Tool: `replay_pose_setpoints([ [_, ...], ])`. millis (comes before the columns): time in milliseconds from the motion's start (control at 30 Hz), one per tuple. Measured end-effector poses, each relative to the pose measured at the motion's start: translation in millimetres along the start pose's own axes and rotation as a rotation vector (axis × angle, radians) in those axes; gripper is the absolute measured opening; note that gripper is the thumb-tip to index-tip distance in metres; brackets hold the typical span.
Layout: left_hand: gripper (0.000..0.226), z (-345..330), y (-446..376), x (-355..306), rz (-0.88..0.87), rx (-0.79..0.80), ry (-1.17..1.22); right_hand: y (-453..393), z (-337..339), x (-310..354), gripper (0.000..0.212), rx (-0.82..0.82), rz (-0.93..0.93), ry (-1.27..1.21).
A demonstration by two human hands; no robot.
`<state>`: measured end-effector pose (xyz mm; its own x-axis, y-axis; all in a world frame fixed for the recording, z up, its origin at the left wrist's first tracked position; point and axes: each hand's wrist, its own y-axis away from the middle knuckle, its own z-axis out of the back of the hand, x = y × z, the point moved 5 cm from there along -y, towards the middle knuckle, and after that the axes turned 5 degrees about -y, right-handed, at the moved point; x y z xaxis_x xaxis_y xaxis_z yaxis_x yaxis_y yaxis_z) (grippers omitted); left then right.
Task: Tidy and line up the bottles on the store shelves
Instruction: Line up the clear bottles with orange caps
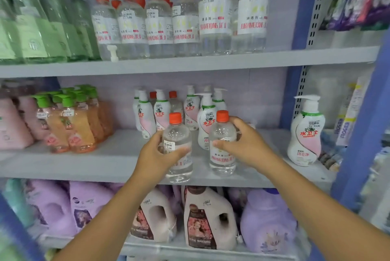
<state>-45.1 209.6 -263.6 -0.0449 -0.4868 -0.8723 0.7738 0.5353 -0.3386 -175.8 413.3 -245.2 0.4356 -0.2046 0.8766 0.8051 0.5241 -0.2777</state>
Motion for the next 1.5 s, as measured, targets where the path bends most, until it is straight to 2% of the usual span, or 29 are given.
replay_pose_setpoints([
  [133,0.054,37.5,33.4,-63.0,-0.17,-0.008,0.041,36.8,0.9,50.9,0.06,0.06,0.066,0.04],
  [267,0.041,96.8,46.1,-153.9,-0.363,-0.062,0.104,74.6,19.0,149.6,0.056,0.053,0.235,-0.013],
  [333,0.033,126.3,36.4,-192.6,-0.445,-0.086,0.109,80.6,31.6,205.2,0.058,0.01,0.343,-0.066],
  [400,0.036,148.4,17.8,-221.3,-0.524,-0.091,0.111,71.5,42.1,251.0,0.062,-0.074,0.452,-0.094],
  [467,0.047,160.8,-8.0,-239.5,-0.547,-0.106,0.054,54.1,44.5,287.2,0.054,-0.16,0.531,-0.087],
  [533,0.044,164.3,-42.5,-243.8,-0.502,-0.103,-0.005,30.1,37.8,309.9,0.04,-0.198,0.55,-0.036],
  [600,0.043,162.5,-77.4,-237.7,-0.44,-0.089,-0.058,3.1,27.7,318.2,0.034,-0.228,0.53,0.052],
  [667,0.047,158.5,-108.2,-226.5,-0.388,-0.057,-0.089,-21.2,18.5,317.0,0.04,-0.271,0.492,0.151],
  [767,0.056,155.7,-145.9,-209.4,-0.33,0.011,-0.139,-52.2,10.3,307.1,0.077,-0.34,0.399,0.346],
  [833,0.07,156.4,-162.3,-201.4,-0.289,0.039,-0.163,-66.6,6.9,303.6,0.092,-0.385,0.355,0.423],
  [967,0.092,153.3,-172.7,-198.5,-0.293,0.074,-0.236,-92.4,-1.3,302.4,0.086,-0.409,0.265,0.631],
  [1033,0.081,147.4,-173.5,-200.8,-0.349,0.075,-0.286,-102.7,1.4,306.3,0.082,-0.465,0.232,0.861],
  [1100,0.059,143.6,-171.7,-201.7,-0.376,0.089,-0.329,-105.8,5.2,313.5,0.079,-0.53,0.234,1.108],
  [1167,0.054,142.9,-175.1,-196.7,-0.364,0.136,-0.337,-106.2,7.0,317.5,0.077,-0.545,0.249,1.239],
  [1267,0.069,145.0,-183.6,-180.7,-0.307,0.21,-0.22,-108.9,11.2,318.6,0.082,-0.54,0.318,1.304],
  [1367,0.065,144.1,-188.7,-169.3,-0.254,0.262,-0.108,-120.7,20.6,324.9,0.091,-0.462,0.343,1.241],
  [1500,0.078,144.2,-190.7,-173.8,-0.217,0.274,-0.182,-136.4,38.3,342.4,0.062,-0.324,0.317,0.89],
])
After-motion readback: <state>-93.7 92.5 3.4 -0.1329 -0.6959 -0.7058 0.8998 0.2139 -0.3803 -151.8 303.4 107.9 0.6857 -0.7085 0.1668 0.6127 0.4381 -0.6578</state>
